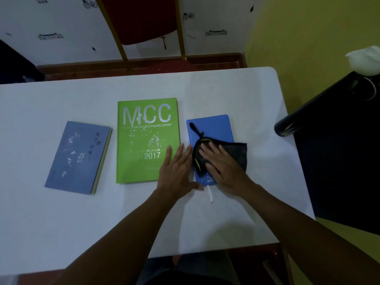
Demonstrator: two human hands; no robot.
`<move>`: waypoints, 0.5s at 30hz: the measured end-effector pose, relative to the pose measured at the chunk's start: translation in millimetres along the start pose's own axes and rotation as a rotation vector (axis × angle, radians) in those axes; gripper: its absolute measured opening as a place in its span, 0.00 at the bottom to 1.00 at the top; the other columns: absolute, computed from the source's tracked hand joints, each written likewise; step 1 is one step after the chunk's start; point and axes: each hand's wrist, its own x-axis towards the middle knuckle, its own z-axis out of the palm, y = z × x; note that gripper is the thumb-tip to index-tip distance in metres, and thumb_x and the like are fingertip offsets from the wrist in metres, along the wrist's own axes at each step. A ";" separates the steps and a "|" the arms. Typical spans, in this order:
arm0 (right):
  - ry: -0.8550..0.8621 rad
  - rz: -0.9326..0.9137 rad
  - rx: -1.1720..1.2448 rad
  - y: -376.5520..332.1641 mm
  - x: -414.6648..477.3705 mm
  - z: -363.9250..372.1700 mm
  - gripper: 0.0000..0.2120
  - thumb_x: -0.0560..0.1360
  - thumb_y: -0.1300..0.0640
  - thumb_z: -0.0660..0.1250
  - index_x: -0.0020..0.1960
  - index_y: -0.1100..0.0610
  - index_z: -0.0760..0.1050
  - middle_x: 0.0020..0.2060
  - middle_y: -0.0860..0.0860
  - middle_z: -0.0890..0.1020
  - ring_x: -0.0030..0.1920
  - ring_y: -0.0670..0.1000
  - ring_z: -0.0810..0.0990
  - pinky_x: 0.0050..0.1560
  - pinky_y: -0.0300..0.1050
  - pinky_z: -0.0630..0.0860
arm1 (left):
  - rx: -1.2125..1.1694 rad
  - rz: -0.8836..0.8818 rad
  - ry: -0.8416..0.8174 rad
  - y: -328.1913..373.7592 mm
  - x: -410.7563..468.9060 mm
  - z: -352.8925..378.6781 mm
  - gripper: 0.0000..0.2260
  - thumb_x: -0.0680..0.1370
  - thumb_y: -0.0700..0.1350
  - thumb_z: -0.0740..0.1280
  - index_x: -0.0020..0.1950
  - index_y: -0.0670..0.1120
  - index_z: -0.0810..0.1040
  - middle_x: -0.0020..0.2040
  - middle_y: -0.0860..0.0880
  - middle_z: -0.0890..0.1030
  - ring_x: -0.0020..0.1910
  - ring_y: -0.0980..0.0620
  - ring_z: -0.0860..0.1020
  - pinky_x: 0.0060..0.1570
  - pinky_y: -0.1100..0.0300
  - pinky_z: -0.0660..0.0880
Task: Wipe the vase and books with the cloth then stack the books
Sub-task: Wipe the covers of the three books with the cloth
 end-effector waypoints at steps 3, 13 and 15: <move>-0.059 -0.132 -0.163 16.1 -23.3 -3.4 0.26 0.84 0.51 0.57 0.81 0.55 0.61 0.82 0.51 0.60 0.83 0.52 0.53 0.83 0.52 0.51 | 0.003 -0.024 -0.020 1.9 -0.5 -1.5 0.55 0.68 0.77 0.61 0.83 0.46 0.45 0.84 0.47 0.47 0.82 0.46 0.40 0.79 0.39 0.38; 0.002 0.070 -0.294 26.6 77.1 -27.8 0.28 0.85 0.47 0.49 0.83 0.53 0.55 0.83 0.53 0.56 0.83 0.60 0.52 0.81 0.63 0.53 | 0.036 -0.060 -0.075 6.7 2.1 -4.7 0.57 0.69 0.77 0.61 0.82 0.42 0.42 0.84 0.43 0.45 0.82 0.46 0.40 0.79 0.40 0.37; 0.007 0.014 -0.312 20.1 60.5 -19.0 0.27 0.85 0.47 0.50 0.83 0.53 0.56 0.83 0.52 0.56 0.83 0.59 0.52 0.81 0.61 0.53 | 0.039 -0.070 -0.085 6.9 4.6 -6.3 0.59 0.68 0.77 0.62 0.82 0.41 0.42 0.83 0.42 0.46 0.82 0.45 0.41 0.79 0.40 0.37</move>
